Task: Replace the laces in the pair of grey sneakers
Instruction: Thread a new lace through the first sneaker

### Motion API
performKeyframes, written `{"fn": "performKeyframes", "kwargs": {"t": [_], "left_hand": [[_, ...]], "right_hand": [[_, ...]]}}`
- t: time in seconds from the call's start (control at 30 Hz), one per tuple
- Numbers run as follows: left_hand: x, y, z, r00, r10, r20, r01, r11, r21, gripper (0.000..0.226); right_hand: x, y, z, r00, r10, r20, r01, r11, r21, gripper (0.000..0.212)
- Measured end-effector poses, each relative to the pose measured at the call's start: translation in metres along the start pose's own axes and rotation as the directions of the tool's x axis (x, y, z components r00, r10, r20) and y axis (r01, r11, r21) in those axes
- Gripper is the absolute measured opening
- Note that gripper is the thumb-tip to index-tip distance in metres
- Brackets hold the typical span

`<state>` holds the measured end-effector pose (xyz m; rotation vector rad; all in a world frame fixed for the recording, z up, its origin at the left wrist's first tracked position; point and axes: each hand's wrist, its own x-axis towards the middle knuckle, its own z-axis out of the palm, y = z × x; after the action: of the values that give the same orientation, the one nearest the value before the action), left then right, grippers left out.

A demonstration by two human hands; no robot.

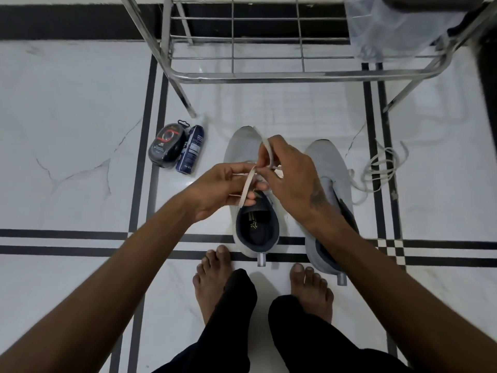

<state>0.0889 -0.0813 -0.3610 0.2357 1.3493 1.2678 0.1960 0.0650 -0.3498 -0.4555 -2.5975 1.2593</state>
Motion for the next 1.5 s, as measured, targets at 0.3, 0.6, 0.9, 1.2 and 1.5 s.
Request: {"fn": "performKeyframes", "kwargs": {"t": [0.3,0.6,0.9,1.2,1.5], "left_hand": [[-0.03,-0.002,-0.042,0.793,0.413,-0.447,-0.057,0.782,0.621,0.007],[-0.071,-0.061,-0.084,0.707,0.076,-0.703,0.619,0.415,0.667,0.024],[-0.01,-0.053,0.0,0.883,0.426,-0.197,0.033,0.362,0.932,0.047],[-0.018,-0.056,-0.018,0.721,0.575,-0.386,0.088,0.477,0.874,0.003],[-0.045,-0.065,-0.024,0.743,0.469,-0.478,0.169,0.56,0.811,0.012]], "right_hand": [[-0.015,0.024,-0.021,0.951,0.269,-0.151,-0.254,0.961,0.113,0.033],[-0.033,0.068,-0.046,0.851,0.522,0.052,-0.449,0.776,-0.442,0.048],[-0.033,0.021,0.0,0.852,0.434,0.292,-0.345,0.886,-0.31,0.05],[-0.041,0.03,-0.001,0.868,0.48,0.126,-0.452,0.87,-0.196,0.009],[-0.045,0.023,-0.01,0.864,0.484,0.14,-0.461,0.871,-0.167,0.012]]}}
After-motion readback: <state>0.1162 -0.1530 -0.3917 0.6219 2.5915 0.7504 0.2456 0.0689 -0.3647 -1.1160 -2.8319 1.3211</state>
